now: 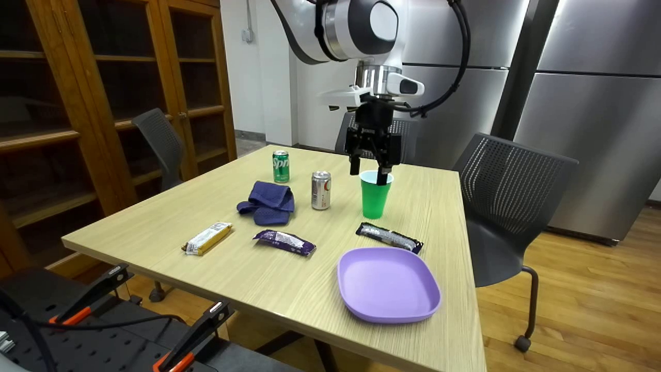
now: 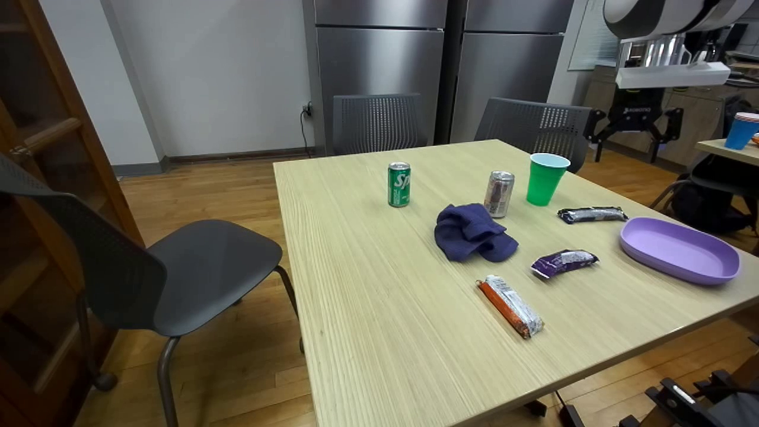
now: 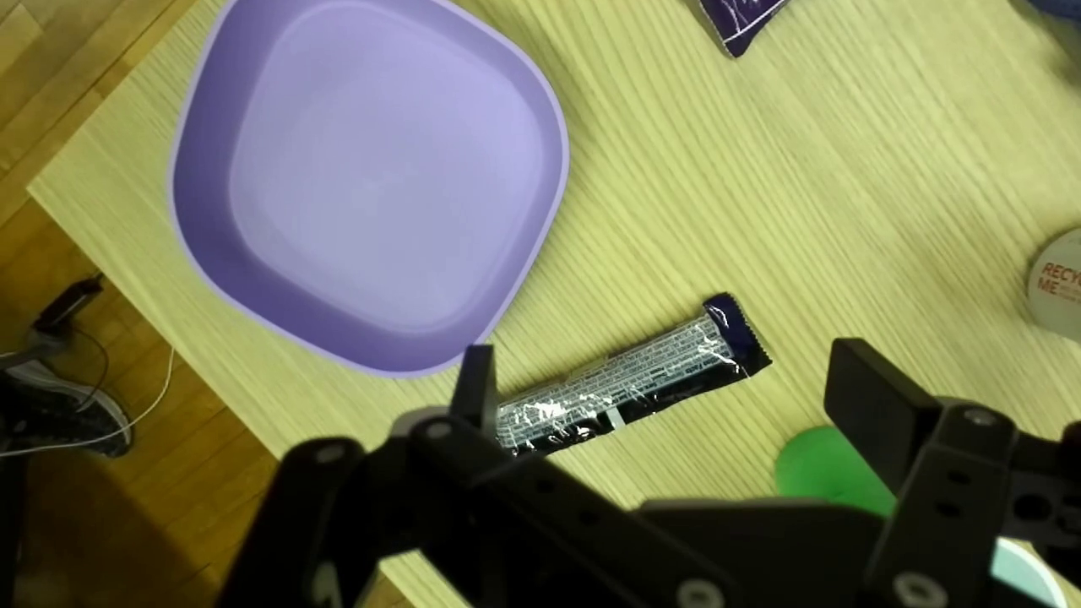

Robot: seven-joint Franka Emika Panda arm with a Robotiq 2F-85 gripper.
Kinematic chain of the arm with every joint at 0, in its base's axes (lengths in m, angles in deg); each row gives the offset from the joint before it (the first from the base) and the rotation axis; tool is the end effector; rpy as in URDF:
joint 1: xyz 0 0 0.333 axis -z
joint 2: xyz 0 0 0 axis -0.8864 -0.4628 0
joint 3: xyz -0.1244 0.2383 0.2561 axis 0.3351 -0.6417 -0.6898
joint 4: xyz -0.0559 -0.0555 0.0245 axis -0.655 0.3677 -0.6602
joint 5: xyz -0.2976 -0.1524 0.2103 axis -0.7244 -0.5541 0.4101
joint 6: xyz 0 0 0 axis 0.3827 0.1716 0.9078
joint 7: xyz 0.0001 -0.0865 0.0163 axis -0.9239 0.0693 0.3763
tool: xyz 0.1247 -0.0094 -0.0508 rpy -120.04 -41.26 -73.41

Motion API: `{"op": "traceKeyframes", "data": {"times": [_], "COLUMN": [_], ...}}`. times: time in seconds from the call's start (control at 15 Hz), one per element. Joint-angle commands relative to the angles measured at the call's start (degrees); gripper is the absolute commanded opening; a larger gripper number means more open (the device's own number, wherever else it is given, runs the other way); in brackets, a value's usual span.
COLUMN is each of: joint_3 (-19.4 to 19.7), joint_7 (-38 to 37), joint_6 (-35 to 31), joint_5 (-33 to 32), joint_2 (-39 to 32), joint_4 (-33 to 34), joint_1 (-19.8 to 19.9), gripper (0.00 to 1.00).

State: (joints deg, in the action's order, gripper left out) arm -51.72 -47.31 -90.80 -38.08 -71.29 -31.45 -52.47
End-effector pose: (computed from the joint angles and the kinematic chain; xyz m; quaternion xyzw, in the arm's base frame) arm 0.5759 -0.2482 0.2735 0.9466 -0.3127 -0.0636 0.0458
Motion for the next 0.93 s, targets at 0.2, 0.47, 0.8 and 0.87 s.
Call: {"op": "traceKeyframes", "data": {"times": [0.2, 0.47, 0.8, 0.87], "joint_3": [-0.34, -0.90, -0.98, -0.85], "joint_7": [-0.09, -1.74, -6.11, -7.04], "joint_6": [0.18, -0.64, -2.66, -3.11], "joint_5": [-0.19, 1.14, 3.87, 4.27], "joint_2": [-0.02, -1.16, -3.77, -4.30], "joint_4": [0.21, 0.62, 1.44, 1.56], "joint_1": [0.36, 0.03, -0.23, -0.32], "gripper": [1.00, 1.00, 1.00, 1.00]}}
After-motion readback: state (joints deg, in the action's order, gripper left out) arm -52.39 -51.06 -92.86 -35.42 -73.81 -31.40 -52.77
